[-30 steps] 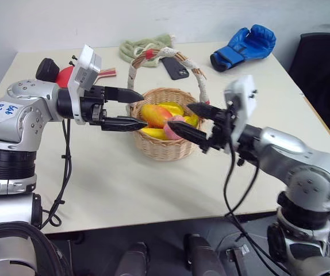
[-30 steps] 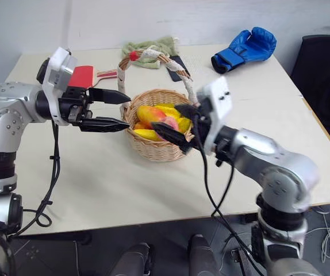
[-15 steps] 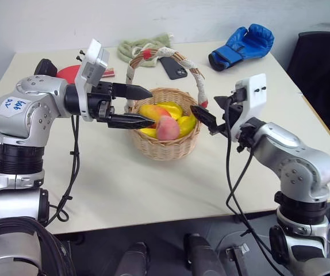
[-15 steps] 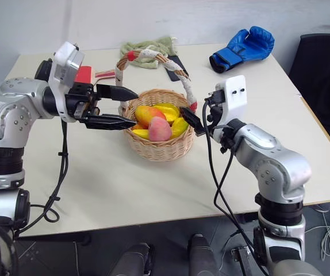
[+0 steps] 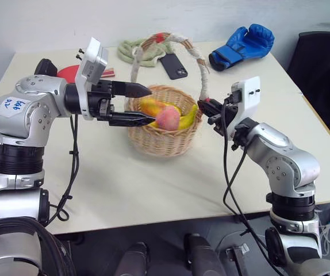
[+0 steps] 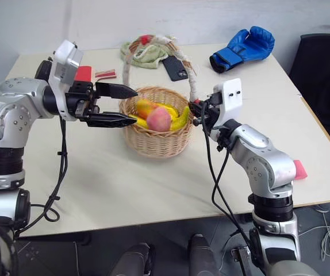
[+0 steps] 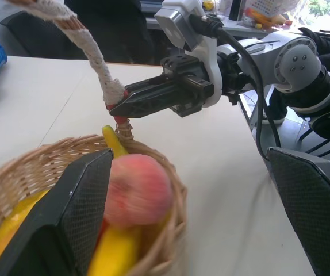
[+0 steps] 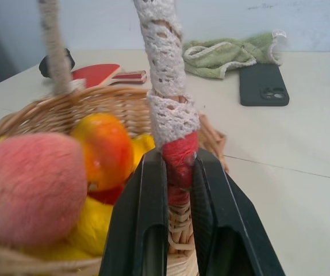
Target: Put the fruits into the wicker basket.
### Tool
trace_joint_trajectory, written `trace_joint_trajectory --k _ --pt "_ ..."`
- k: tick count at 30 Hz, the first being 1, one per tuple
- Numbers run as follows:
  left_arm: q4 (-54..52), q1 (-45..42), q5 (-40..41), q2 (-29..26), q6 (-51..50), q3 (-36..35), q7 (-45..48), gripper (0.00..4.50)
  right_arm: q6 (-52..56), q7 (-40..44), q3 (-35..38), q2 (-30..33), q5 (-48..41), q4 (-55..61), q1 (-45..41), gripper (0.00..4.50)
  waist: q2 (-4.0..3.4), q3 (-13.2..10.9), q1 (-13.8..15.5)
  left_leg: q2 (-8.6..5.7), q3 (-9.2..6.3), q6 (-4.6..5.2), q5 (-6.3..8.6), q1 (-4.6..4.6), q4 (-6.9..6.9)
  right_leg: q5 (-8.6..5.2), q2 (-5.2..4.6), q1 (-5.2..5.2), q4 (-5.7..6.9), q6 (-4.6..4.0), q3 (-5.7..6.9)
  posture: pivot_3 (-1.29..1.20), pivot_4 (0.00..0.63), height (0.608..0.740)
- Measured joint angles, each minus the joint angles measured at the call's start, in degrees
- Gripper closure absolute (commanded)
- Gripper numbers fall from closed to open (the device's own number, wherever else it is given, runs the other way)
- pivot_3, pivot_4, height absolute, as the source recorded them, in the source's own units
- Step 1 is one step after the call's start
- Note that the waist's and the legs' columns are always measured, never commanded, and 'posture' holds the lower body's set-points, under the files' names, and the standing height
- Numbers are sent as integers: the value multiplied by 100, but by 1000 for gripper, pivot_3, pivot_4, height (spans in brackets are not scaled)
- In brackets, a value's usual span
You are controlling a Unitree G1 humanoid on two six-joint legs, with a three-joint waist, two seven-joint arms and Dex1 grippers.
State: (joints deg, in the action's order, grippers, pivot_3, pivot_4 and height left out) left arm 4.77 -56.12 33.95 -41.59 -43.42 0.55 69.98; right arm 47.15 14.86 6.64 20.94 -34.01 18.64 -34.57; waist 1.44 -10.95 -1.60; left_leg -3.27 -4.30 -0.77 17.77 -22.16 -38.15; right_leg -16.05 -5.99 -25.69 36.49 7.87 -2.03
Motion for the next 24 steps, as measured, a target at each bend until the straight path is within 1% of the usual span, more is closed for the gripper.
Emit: trace_joint_trajectory --k 2,4,7,10,13,18,19,21,24 --pt "18 -5 0 54 3 1 -9 0 42 -51 248 198 -4 144 150 4308 0 0 20 -4 -2 2 0 -4 -3 1 -4 0 -2 1 1 0 150 740" --pt "35 -11 1 99 18 -3 -27 0 59 -97 693 538 -10 363 378 4309 0 0 66 -9 -2 7 3 -6 -3 1 -8 1 -6 3 2 0 150 740" --pt "86 -38 -4 215 76 1 -30 0 80 -167 1611 1151 7 594 797 4309 0 0 142 -9 4 11 5 -7 -3 3 -8 2 -11 6 2 0 150 740" --pt "225 -90 -16 294 159 0 -30 0 135 -230 2356 1466 7 715 1141 4309 0 0 144 -7 11 12 5 -3 -4 3 -7 5 -7 6 -1 0 150 740" --pt "292 -132 -17 493 224 4 -36 0 185 -324 2650 1476 -4 899 1493 4309 0 0 89 -2 25 11 4 9 -4 5 2 7 2 5 -13 0 150 740" --pt "292 -158 -14 760 227 21 -40 0 77 -501 2539 1068 25 921 1705 4309 0 0 -4 3 25 10 3 15 -4 5 6 7 10 4 -20 0 150 740" --pt "293 -166 -12 797 226 27 -41 0 25 -535 2499 1002 59 921 1741 3603 0 0 -8 3 26 10 3 15 -4 5 6 7 9 4 -21 0 150 740" --pt "310 -189 -11 850 222 24 -51 0 14 -584 2484 962 82 913 1812 3084 0 0 2 2 25 10 4 15 -3 6 5 7 6 4 -21 0 150 740" --pt "431 -224 -6 922 220 0 -100 0 68 -617 2575 933 -61 989 2006 1993 0 0 18 1 23 11 4 13 -3 6 5 8 1 6 -21 0 150 740"
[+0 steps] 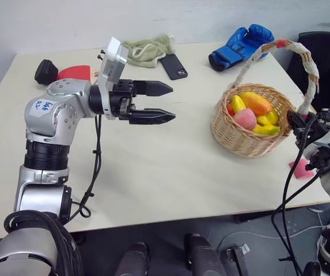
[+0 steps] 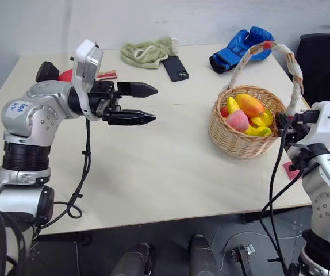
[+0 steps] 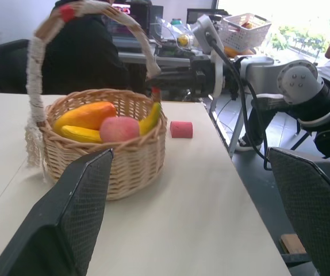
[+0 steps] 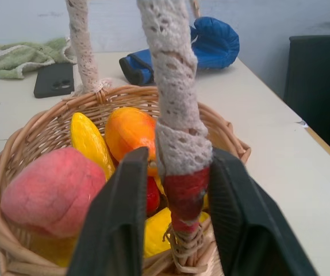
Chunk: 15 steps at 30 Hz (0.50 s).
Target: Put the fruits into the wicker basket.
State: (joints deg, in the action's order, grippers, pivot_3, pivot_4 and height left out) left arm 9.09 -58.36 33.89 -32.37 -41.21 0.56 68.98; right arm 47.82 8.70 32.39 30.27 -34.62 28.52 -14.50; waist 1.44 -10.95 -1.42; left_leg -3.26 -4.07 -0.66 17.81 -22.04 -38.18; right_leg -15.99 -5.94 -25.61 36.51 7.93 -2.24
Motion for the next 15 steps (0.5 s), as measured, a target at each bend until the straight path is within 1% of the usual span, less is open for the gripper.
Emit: trace_joint_trajectory --k 2,3,5,6,8,10,11,12,13,14,15 --pt "76 -4 -1 -1 0 -2 2 0 184 -3 223 2 -277 232 211 1329 0 0 9 0 -3 0 0 -2 0 0 0 0 -1 0 1 0 150 740" --pt "91 -5 -3 -12 1 -6 7 0 269 -3 331 14 -396 345 298 1087 0 0 14 0 -4 0 0 -2 0 0 0 0 -2 0 2 0 150 740" --pt "100 -16 -13 -26 14 2 67 0 607 20 773 185 -935 802 667 333 -1 0 41 0 -5 1 1 -4 0 0 -1 2 -5 1 2 0 150 740" --pt "114 -19 -19 -43 21 1 91 0 743 36 961 295 -1165 985 828 57 0 0 67 0 -5 1 1 -3 -1 1 0 4 -5 1 2 0 150 740" --pt "143 -37 -30 -44 46 16 170 0 1035 131 1508 614 -1799 1347 1330 23 -1 0 121 0 -3 4 2 -2 -1 1 0 7 -8 3 1 0 150 740" --pt "258 -75 -43 -122 61 17 240 0 1310 393 2211 1012 -2517 1593 2028 23 0 0 141 2 -5 14 8 1 -3 2 4 17 -10 4 3 0 150 740" --pt "298 -95 -46 -142 62 24 275 0 1401 591 2644 1195 -2891 1656 2429 23 -1 0 153 0 -3 26 13 1 -3 3 4 16 -10 5 1 0 150 740" --pt "322 -114 -51 -192 62 36 350 0 1527 846 3236 1419 -3366 1649 2943 23 -3 2 169 0 -4 31 15 2 -2 3 4 21 -16 5 2 0 150 740" --pt "347 -125 -62 -263 71 40 422 0 1613 1023 3738 1563 -3730 1604 3353 23 -1 1 176 2 -3 36 17 4 -1 4 8 27 -47 6 5 0 150 740" --pt "389 -132 -83 -310 98 48 496 0 1652 1166 4228 1679 -4061 1522 3694 23 -1 1 189 5 -3 43 19 10 0 11 13 42 -60 8 6 0 150 740" --pt "452 -137 -115 -334 138 61 572 0 1666 1276 4652 1774 -4383 1398 3981 23 5 -3 195 8 -3 52 22 41 3 17 16 80 -76 10 5 0 150 740"
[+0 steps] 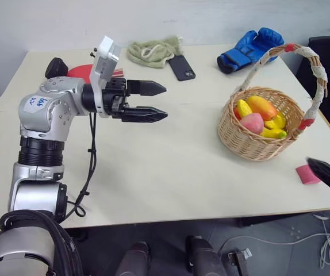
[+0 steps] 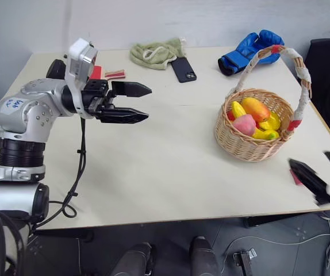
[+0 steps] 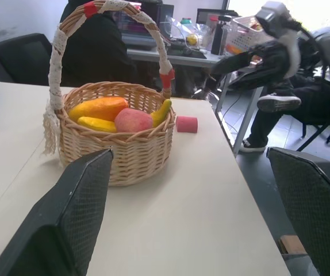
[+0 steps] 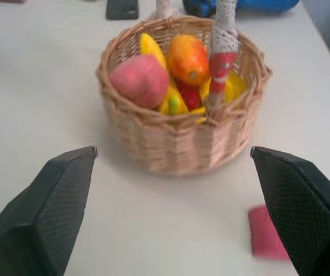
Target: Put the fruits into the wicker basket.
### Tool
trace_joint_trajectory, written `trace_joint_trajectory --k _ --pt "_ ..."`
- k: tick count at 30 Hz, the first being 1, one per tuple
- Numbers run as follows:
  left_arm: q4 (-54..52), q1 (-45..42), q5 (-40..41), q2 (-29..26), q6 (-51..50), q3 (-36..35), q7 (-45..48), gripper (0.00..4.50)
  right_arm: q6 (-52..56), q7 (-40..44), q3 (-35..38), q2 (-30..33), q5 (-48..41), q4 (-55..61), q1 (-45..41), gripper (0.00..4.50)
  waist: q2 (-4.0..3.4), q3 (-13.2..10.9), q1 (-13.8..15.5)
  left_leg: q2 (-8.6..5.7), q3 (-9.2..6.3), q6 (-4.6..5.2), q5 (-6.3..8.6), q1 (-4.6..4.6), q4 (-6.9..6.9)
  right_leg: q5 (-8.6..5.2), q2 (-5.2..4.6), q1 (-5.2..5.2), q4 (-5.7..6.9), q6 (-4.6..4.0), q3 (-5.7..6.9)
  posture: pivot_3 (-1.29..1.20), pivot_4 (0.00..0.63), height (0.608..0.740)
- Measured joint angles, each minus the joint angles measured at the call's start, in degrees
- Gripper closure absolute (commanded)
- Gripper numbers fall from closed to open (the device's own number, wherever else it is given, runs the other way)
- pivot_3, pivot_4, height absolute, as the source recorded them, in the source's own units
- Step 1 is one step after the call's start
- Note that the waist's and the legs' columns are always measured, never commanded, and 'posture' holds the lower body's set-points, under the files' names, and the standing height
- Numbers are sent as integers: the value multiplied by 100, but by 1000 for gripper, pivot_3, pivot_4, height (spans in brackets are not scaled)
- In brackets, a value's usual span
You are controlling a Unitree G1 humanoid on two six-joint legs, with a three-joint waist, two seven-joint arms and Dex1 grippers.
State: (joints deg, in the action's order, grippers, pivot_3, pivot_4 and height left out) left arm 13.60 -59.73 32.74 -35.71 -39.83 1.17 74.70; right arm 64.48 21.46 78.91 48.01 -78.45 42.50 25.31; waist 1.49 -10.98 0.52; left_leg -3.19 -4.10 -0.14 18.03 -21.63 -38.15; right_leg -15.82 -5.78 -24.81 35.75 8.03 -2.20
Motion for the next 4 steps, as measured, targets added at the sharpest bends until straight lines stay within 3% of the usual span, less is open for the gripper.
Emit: trace_joint_trajectory --k 4 --pt "81 -4 -98 -33 110 91 216 0 -68 249 924 220 -989 -446 797 23 3 -1 -33 26 -1 27 32 99 13 9 15 126 -75 1 5 0 150 740"
